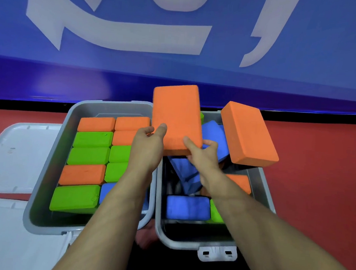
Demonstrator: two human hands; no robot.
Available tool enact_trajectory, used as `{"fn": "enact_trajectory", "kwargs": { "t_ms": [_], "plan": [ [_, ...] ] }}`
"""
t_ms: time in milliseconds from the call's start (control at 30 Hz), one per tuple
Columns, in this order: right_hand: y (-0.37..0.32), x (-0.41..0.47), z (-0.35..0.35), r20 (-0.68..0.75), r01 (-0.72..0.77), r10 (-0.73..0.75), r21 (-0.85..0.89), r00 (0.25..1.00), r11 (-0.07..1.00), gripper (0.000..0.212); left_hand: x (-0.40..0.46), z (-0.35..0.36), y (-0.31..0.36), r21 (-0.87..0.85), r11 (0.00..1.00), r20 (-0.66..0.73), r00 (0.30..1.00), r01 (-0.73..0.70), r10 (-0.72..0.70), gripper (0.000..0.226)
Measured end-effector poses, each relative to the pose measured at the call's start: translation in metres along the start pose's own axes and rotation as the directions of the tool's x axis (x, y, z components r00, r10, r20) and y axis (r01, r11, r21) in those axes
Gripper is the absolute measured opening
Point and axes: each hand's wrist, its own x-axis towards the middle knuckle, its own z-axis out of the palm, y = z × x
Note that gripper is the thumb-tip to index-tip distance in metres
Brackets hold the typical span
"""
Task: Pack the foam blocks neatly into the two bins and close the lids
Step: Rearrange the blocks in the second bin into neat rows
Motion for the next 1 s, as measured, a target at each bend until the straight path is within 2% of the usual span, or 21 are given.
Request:
{"fn": "enact_trajectory", "kwargs": {
  "t_ms": [67,233,367,433,500,567,633,700,800,867,933,1000],
  "plan": [
    [-0.014,0.011,-0.008,0.012,-0.045,0.045,0.041,0.999,0.998,0.072,0.001,0.001,-0.001,0.0,1.0,0.0,1.0,0.005,-0.005,0.056],
    [-0.038,0.023,-0.013,0.085,-0.214,0.204,0.124,0.975,0.969,0.077,0.005,0.002,-0.002,-0.037,0.999,0.005,1.0,0.022,-0.022,0.054],
    [-0.035,0.023,0.001,0.192,-0.33,0.295,0.186,0.936,0.926,0.055,0.006,0.006,-0.004,-0.053,0.998,0.016,1.0,0.018,-0.017,0.051],
    [-0.029,0.021,0.006,0.227,-0.33,0.298,0.123,0.927,0.936,0.06,0.008,0.007,-0.006,-0.055,0.998,0.021,1.0,0.019,-0.018,0.052],
    [-0.024,0.017,0.008,0.23,-0.29,0.293,-0.047,0.928,0.956,0.066,0.009,0.008,-0.007,-0.054,0.998,0.022,1.0,0.02,-0.019,0.053],
    [-0.021,0.013,0.003,0.213,-0.254,0.288,-0.175,0.934,0.951,0.067,0.009,0.008,-0.008,-0.052,0.998,0.024,0.999,0.025,-0.024,0.053],
    [-0.02,0.012,-0.007,0.193,-0.247,0.29,-0.221,0.937,0.943,0.069,0.009,0.009,-0.009,-0.048,0.998,0.022,0.999,0.027,-0.026,0.053],
    [-0.019,0.014,-0.022,0.134,-0.274,0.304,-0.202,0.943,0.94,0.073,0.009,0.009,-0.009,-0.037,0.999,0.022,0.999,0.027,-0.026,0.053],
    [-0.005,0.02,-0.047,-0.085,-0.322,0.314,-0.108,0.946,0.941,0.07,0.009,0.011,-0.011,-0.026,0.999,0.029,0.999,0.037,-0.036,0.053],
    [0.009,0.02,-0.062,-0.17,-0.355,0.342,-0.054,0.924,0.933,0.07,0.01,0.014,-0.012,-0.027,0.998,0.03,0.998,0.062,-0.061,0.052],
    [0.02,0.02,-0.068,-0.143,-0.407,0.401,-0.016,0.905,0.913,0.074,0.013,0.016,-0.017,-0.028,0.995,0.041,0.995,0.095,-0.094,0.037],
    [0.024,0.022,-0.068,-0.042,-0.455,0.457,0.047,0.889,0.889,0.082,0.015,0.021,-0.024,-0.069,0.989,0.044,0.991,0.132,-0.129,0.02]
  ]
}}
